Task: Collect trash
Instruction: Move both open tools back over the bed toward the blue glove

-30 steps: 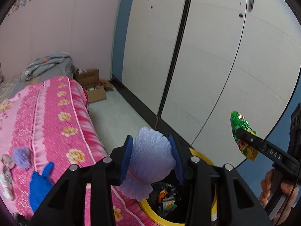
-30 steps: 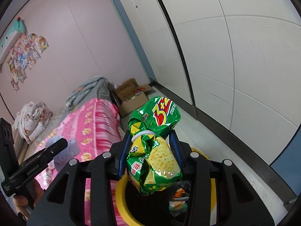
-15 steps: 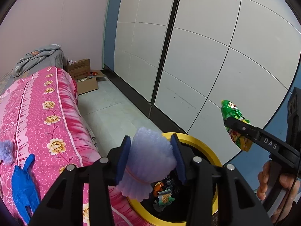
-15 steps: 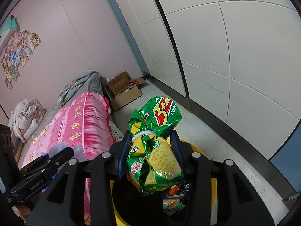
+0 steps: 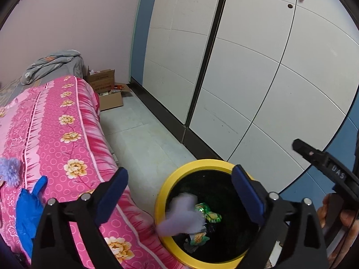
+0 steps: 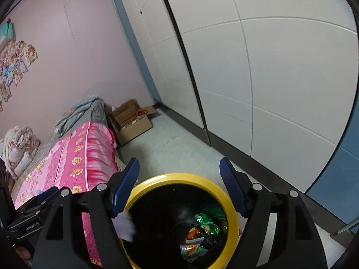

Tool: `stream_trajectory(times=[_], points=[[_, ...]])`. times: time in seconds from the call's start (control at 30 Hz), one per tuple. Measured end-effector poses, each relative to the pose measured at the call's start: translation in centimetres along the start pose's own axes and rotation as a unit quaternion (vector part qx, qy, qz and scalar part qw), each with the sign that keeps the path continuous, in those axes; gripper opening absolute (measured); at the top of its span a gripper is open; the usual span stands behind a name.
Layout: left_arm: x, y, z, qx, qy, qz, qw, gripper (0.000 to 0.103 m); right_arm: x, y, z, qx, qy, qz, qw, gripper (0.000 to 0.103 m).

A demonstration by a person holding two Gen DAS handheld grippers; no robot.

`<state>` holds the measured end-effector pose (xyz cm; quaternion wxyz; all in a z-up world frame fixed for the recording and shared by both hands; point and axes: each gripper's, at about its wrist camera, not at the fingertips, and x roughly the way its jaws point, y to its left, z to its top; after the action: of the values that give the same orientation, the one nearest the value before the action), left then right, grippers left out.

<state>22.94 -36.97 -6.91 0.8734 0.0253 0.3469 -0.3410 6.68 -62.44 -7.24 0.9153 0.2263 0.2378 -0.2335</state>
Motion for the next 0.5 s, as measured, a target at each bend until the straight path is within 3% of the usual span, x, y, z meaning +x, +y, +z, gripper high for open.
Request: stream_trajectory(times=[0.2,0.5], points=[[-2.1,1.1,0.5,-0.002,-0.021,0.017,0.9996,0.093,-1.9,0.9,0.1,-0.010,-0.018,0.008,1.000,0.076],[-6.9,5.2,0.9,-0.011,-0.054,0.064,0.9964,0.094,-4.5,5.1,-0.2,-0.043,-0.030,0.054,0.997,0.080]])
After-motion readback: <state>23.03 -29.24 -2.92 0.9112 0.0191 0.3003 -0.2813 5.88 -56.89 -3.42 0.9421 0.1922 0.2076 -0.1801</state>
